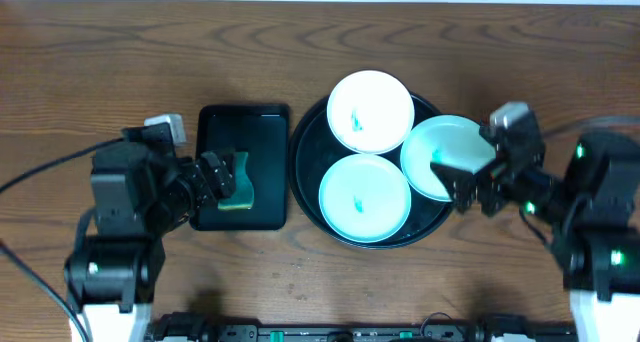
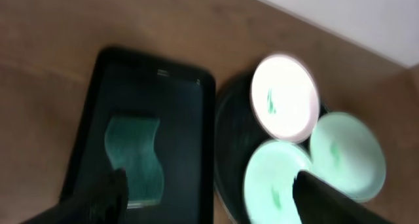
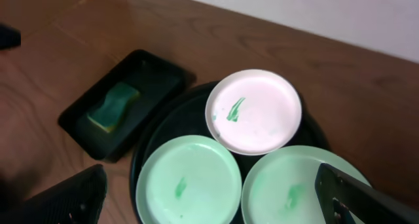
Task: Clean dirty plates on tray and stack at the side
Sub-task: 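Reach left gripper to sponge and right gripper to pale green plate rim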
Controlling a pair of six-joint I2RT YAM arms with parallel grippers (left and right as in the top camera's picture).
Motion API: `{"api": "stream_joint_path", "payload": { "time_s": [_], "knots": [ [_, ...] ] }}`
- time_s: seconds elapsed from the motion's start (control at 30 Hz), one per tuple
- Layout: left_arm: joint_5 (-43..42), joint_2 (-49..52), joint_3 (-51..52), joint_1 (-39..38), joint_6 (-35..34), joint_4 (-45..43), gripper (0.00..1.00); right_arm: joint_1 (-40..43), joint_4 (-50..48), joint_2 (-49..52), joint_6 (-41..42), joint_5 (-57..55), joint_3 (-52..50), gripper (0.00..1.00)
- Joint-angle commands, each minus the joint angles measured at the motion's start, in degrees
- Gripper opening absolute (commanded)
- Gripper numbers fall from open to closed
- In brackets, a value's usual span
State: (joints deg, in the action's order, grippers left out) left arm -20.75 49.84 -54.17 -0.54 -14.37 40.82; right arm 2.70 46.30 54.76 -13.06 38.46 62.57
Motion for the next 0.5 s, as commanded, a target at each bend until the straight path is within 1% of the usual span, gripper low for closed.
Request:
{"api": "stream_joint_path", "payload": {
  "time_s": [0.0,0.1,0.17,0.27,0.33,0.4,0.47],
  "knots": [
    [-1.33,0.96,-2.34,0.04,7.93,2.67,0.81,-0.55,0.76,2.97,6.10,2.34,2.25,0.99],
    [-1.33,0.90,-2.32,0.04,7.91,4.59,0.81,-0.55,1.36,5.27,12.09,2.34,2.25,0.99],
    [-1.31,0.90,-2.32,0.04,7.91,5.90,0.81,-0.57,2.51,6.45,13.07,2.29,2.19,0.99],
    [-1.31,0.90,-2.32,0.04,7.93,7.19,0.81,-1.09,7.43,8.79,13.44,-1.60,1.55,0.90],
    [-1.09,0.90,-2.32,0.04,7.91,7.96,0.81,-3.04,11.45,10.58,13.60,-7.28,0.17,0.79],
    [-1.09,0.96,-2.32,0.04,7.43,8.50,0.81,-6.12,13.31,12.50,16.06,-13.18,-2.60,0.70],
    [-1.16,0.96,-2.32,0.04,6.60,8.79,0.81,-9.84,12.26,14.38,20.02,-18.82,-7.19,0.63]
  ]
}}
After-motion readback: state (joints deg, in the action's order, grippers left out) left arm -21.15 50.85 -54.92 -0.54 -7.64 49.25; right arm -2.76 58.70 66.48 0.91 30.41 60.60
